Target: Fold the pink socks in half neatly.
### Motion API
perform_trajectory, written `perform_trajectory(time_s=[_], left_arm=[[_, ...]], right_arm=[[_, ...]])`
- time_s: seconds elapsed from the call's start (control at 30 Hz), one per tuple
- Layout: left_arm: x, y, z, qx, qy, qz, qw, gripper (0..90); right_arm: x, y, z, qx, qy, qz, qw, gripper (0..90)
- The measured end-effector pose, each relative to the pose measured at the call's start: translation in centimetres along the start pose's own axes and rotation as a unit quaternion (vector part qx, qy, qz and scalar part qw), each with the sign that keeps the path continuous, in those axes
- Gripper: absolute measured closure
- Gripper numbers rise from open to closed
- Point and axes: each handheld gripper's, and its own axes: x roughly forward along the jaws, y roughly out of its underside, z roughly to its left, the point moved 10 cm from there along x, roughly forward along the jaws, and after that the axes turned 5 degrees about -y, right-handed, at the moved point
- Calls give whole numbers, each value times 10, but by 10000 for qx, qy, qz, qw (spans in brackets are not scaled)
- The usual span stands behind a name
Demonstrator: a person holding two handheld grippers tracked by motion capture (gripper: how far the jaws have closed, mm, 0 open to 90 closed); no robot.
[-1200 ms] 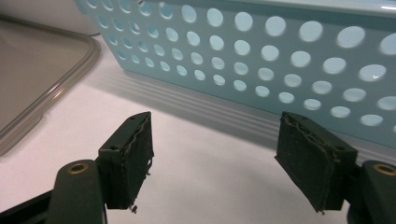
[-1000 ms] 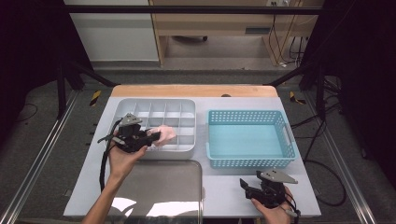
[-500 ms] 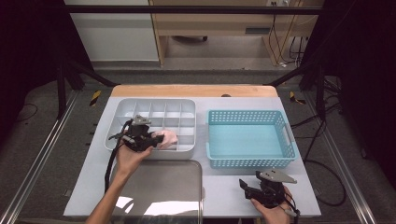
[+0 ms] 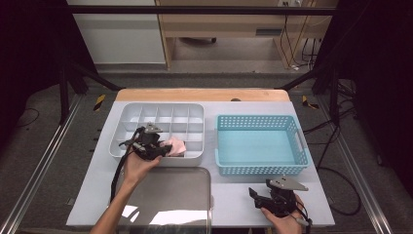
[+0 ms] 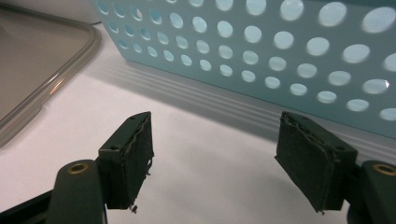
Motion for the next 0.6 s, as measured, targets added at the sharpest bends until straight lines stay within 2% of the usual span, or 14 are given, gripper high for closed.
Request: perform_trajectory(time_s=[0.2,0.43,0.53,0.6], left_arm=[[5,2,-8,205,50,190,9996,688],[9,1,-13,291,143,386,9987,688],[16,4,-19,386,227,534,9976,688],[21,4,-20,371,195,586,9974,688]], right_arm=[[2,0,1,-40,-16,35,10000,275],[3,1,1,-33,-37,63,10000,275],[3,2,1,-37,-38,78,10000,275],[4,2,1,-43,-41,87,9999,275]])
